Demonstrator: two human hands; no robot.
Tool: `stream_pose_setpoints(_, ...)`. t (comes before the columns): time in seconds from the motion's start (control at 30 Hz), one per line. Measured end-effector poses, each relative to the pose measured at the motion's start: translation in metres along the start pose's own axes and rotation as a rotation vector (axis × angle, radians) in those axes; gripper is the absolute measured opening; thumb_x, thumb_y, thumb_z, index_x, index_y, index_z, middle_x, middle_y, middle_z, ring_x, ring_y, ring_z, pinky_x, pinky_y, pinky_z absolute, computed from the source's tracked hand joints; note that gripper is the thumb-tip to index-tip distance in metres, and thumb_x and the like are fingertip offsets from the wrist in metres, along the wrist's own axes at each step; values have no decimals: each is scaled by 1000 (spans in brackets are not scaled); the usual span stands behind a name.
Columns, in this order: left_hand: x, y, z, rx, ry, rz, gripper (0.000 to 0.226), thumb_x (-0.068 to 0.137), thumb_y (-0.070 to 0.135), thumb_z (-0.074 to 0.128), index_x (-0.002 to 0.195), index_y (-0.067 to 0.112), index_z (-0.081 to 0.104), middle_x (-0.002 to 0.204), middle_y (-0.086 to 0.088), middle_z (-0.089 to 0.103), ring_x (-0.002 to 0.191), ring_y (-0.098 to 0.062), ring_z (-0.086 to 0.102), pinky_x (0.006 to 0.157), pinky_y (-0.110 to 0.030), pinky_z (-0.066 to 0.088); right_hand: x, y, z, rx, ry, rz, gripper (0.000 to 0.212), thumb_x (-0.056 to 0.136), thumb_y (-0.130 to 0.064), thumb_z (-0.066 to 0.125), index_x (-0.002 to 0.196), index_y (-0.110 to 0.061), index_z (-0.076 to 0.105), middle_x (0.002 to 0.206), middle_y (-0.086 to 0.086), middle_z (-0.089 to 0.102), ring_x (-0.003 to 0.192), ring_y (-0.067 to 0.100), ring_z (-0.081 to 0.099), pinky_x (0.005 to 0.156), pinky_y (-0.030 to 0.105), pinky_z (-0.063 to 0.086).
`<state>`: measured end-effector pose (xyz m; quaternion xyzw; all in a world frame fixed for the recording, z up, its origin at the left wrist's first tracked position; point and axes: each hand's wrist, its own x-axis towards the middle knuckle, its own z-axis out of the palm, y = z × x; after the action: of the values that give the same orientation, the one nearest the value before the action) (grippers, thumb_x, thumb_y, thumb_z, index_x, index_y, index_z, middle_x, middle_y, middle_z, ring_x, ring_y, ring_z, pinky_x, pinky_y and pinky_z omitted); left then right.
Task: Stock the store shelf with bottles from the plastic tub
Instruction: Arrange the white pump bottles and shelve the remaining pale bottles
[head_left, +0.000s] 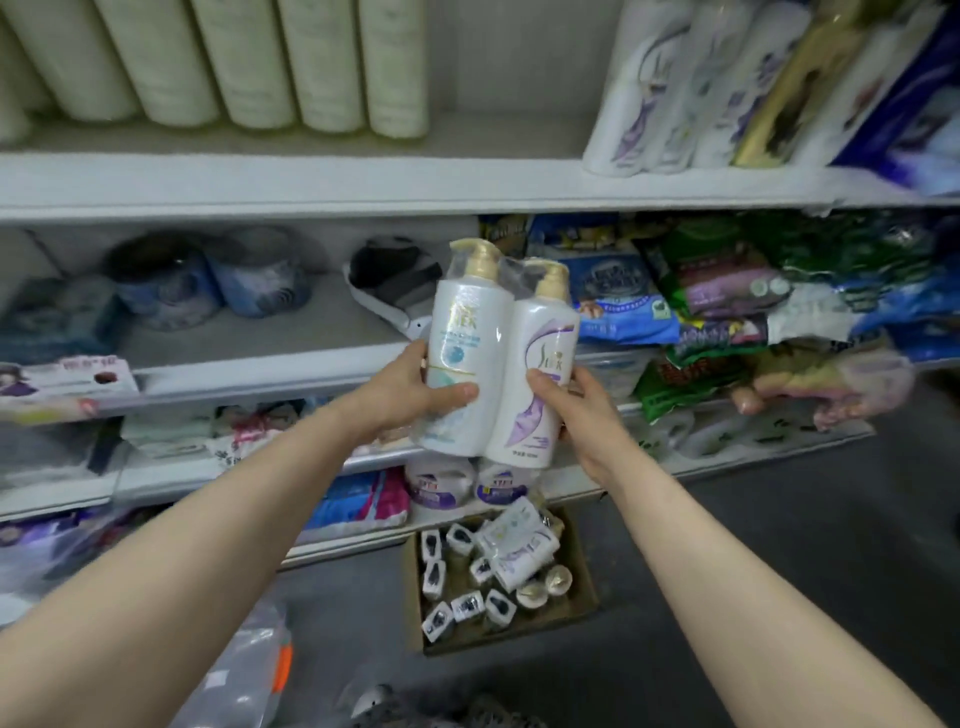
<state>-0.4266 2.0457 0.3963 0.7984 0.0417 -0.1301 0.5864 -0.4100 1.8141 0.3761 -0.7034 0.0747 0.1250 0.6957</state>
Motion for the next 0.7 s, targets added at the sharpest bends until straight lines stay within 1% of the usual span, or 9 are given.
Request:
stream_pose_setpoints(0.07,-1,21,-10,21,32,57,66,77,32,82,131,18,47,114,8,66,100,-4,64,77,-19,53,3,-22,3,0,-17,-46,39,87,-29,76,121,-19,59,110,6,74,91,18,74,71,30,57)
stream_pose_setpoints(0.13,-3,41,-19,42,73,98,61,79,30,81,128,18,47,109,11,64,94,2,61,71,-15,50,6,-46,5,-10,-26,-97,39,87,-30,76,120,-19,59,108,5,74,88,16,74,69,29,56)
stream_pose_setpoints(0.2,-1,58,-25,62,106,120,63,78,32,81,128,17,45,112,9,63,96,0,60,73,-17,49,12,-64,5,-18,-19,-140,38,86,-31,76,118,-19,59,108,5,74,89,16,74,68,29,55)
stream_pose_setpoints(0.3,0,82,-30,77,138,157,63,78,32,82,127,16,46,112,8,64,98,-2,61,74,-18,49,17,-89,4,-51,-15,-217,54,74,-44,83,117,-20,61,112,6,73,97,21,73,76,37,58)
stream_pose_setpoints(0.37,1,94,-33,80,158,181,65,76,34,83,128,17,47,112,10,66,99,-2,63,78,-20,53,19,-104,2,-51,-27,-245,59,66,-49,84,113,-21,62,110,4,74,98,22,73,86,45,59)
stream_pose_setpoints(0.47,4,110,-37,92,158,227,71,74,41,84,132,21,48,117,10,67,104,-6,65,94,-34,55,25,-123,-5,-31,-66,-272,39,80,-34,81,111,-21,62,109,5,74,100,23,72,90,47,58)
stream_pose_setpoints(0.53,4,120,-38,111,186,245,68,75,43,82,130,22,48,117,9,67,104,-8,65,92,-35,55,29,-134,-8,-16,-69,-295,35,83,-29,80,111,-20,62,109,7,74,99,24,72,85,43,60)
stream_pose_setpoints(0.63,8,135,-39,111,236,279,60,79,38,80,126,21,47,113,8,66,97,-5,65,74,-23,54,35,-154,-7,-8,-78,-328,38,84,-27,79,115,-16,62,110,10,74,94,22,72,63,29,54)
stream_pose_setpoints(0.7,14,142,-44,71,252,303,63,78,35,81,129,20,47,115,8,66,100,-5,65,83,-28,55,39,-167,-6,-5,-81,-350,38,83,-26,79,116,-15,62,108,9,74,94,22,72,66,30,55)
